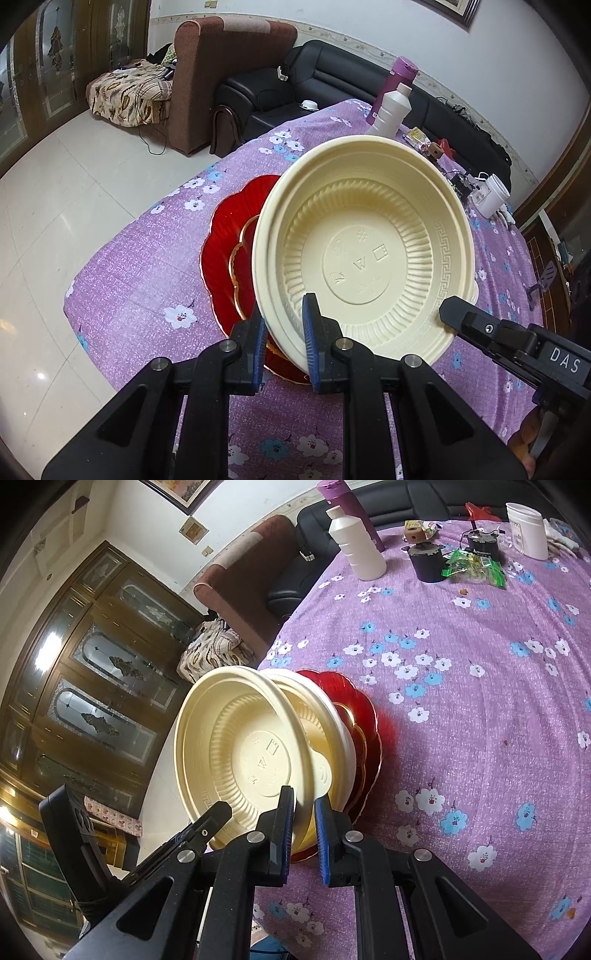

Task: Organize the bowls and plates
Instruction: 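Lower the second beige bowl into the first beige bowl, then open both grippers to release the second beige bowl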

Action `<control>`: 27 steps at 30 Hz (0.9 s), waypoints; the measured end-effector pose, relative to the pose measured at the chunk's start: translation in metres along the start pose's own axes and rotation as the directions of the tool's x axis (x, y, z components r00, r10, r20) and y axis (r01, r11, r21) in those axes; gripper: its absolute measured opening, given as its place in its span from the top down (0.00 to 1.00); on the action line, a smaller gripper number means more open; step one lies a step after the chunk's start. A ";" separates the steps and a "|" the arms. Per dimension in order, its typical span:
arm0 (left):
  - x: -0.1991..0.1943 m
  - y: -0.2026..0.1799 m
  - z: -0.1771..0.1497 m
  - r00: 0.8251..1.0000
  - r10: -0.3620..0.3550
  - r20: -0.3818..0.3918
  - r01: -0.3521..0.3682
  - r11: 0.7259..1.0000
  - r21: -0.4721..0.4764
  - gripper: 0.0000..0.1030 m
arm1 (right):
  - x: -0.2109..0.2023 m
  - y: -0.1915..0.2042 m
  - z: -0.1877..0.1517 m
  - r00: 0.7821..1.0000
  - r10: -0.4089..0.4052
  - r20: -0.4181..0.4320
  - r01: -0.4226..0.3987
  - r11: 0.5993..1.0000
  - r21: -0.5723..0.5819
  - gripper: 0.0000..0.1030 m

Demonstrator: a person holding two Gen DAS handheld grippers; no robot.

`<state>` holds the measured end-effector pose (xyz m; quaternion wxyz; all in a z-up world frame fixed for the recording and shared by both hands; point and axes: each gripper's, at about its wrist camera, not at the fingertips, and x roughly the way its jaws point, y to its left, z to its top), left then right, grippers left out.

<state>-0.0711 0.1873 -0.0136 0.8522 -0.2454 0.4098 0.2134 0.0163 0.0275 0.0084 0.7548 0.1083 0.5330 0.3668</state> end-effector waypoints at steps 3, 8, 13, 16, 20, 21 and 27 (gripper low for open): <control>0.001 0.000 0.000 1.000 0.002 -0.001 -0.002 1.000 -0.001 0.84 | 0.001 0.000 0.000 1.000 -0.001 -0.002 0.001 1.000 0.002 0.89; 0.005 0.000 0.000 1.000 0.006 -0.015 -0.006 1.000 -0.004 0.84 | 0.005 -0.002 0.001 1.000 -0.004 -0.011 0.004 1.000 0.007 0.89; 0.008 -0.001 0.001 1.000 0.012 -0.019 -0.012 1.000 -0.002 0.83 | 0.008 -0.002 0.002 1.000 -0.013 -0.012 0.013 1.000 0.004 0.89; 0.011 -0.001 0.001 1.000 0.019 -0.023 -0.019 1.000 -0.006 0.83 | 0.010 0.001 0.003 1.000 -0.022 -0.012 0.022 1.000 -0.013 0.87; 0.010 -0.002 0.001 0.999 0.028 -0.022 -0.028 1.000 -0.011 0.81 | 0.009 0.003 0.004 1.000 -0.022 -0.002 0.022 1.000 -0.017 0.83; 0.009 -0.002 0.001 0.999 0.035 -0.020 -0.035 0.999 -0.013 0.75 | 0.009 0.003 0.004 1.000 -0.017 0.002 0.017 1.000 -0.014 0.80; -0.006 0.002 0.002 0.997 0.059 0.049 -0.056 0.997 -0.046 0.50 | -0.003 0.003 0.005 0.999 -0.004 0.052 0.004 1.000 -0.010 0.45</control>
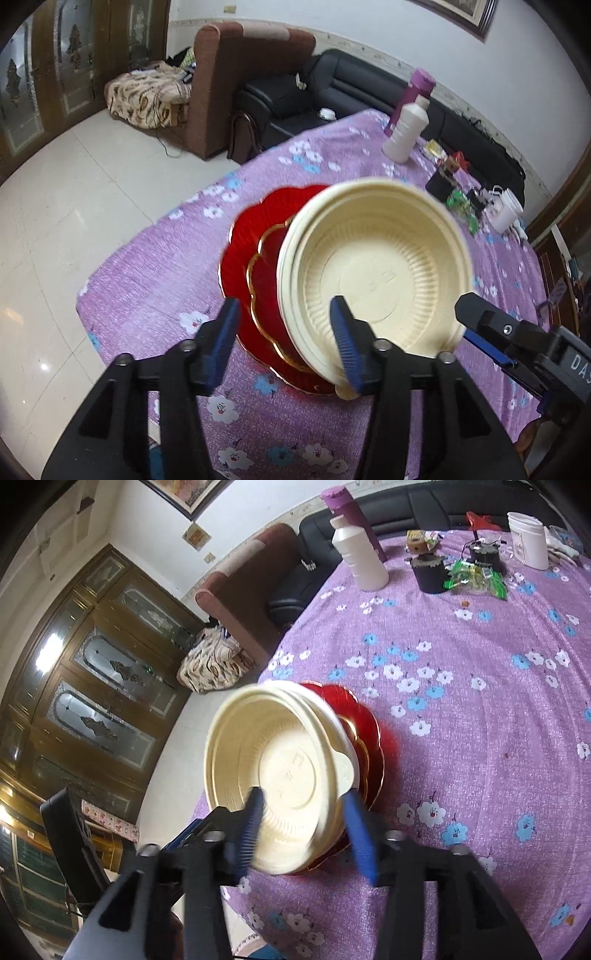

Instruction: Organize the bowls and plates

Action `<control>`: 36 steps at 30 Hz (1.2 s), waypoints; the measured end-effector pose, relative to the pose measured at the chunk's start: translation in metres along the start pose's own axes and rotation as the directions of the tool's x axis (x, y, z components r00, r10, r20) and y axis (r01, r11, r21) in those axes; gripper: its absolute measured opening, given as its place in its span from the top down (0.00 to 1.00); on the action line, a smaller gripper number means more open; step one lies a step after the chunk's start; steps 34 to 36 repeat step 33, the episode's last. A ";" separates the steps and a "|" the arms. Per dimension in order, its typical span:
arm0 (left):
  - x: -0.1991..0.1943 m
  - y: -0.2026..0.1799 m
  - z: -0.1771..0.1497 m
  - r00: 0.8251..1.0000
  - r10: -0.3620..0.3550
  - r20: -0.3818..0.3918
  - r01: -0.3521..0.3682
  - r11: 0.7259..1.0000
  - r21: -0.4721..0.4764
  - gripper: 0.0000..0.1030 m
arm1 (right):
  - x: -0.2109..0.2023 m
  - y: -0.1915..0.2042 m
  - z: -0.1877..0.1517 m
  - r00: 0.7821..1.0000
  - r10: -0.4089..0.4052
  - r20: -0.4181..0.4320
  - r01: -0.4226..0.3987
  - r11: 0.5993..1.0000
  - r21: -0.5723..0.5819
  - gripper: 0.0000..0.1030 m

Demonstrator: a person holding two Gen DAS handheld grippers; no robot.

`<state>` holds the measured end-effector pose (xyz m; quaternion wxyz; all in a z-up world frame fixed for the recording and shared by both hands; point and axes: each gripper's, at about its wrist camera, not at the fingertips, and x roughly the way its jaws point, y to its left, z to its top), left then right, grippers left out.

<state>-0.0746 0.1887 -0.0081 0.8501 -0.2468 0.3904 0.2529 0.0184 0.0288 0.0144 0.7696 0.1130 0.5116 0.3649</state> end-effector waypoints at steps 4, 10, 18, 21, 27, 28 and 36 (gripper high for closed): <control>-0.010 -0.002 -0.001 0.999 0.011 0.046 -0.012 1.000 0.021 0.45 | -0.009 -0.002 0.002 0.999 0.014 0.036 -0.015 1.000 0.018 0.31; -0.018 -0.012 -0.008 0.998 0.022 0.054 -0.026 0.998 0.063 0.26 | -0.028 -0.004 -0.003 0.996 -0.021 0.083 0.024 0.999 -0.033 0.17; -0.030 -0.031 -0.024 0.994 0.047 0.099 -0.064 0.982 0.175 0.11 | -0.068 -0.013 -0.026 0.961 -0.182 0.207 0.231 0.943 -0.241 0.05; -0.030 -0.038 -0.029 0.995 0.042 0.087 -0.060 0.976 0.210 0.00 | -0.079 -0.017 -0.033 0.948 -0.206 0.243 0.273 0.918 -0.287 0.04; -0.025 -0.037 -0.029 0.997 0.035 0.073 -0.050 0.975 0.217 0.00 | -0.083 -0.009 -0.048 0.946 -0.207 0.251 0.298 0.859 -0.416 0.04; -0.025 -0.037 -0.030 0.996 0.040 0.075 -0.055 0.974 0.219 0.00 | -0.082 -0.006 -0.051 0.945 -0.210 0.251 0.304 0.845 -0.439 0.04; -0.024 -0.036 -0.027 0.996 0.039 0.075 -0.055 0.973 0.225 0.00 | -0.074 0.009 -0.058 0.953 -0.193 0.233 0.289 0.810 -0.511 0.04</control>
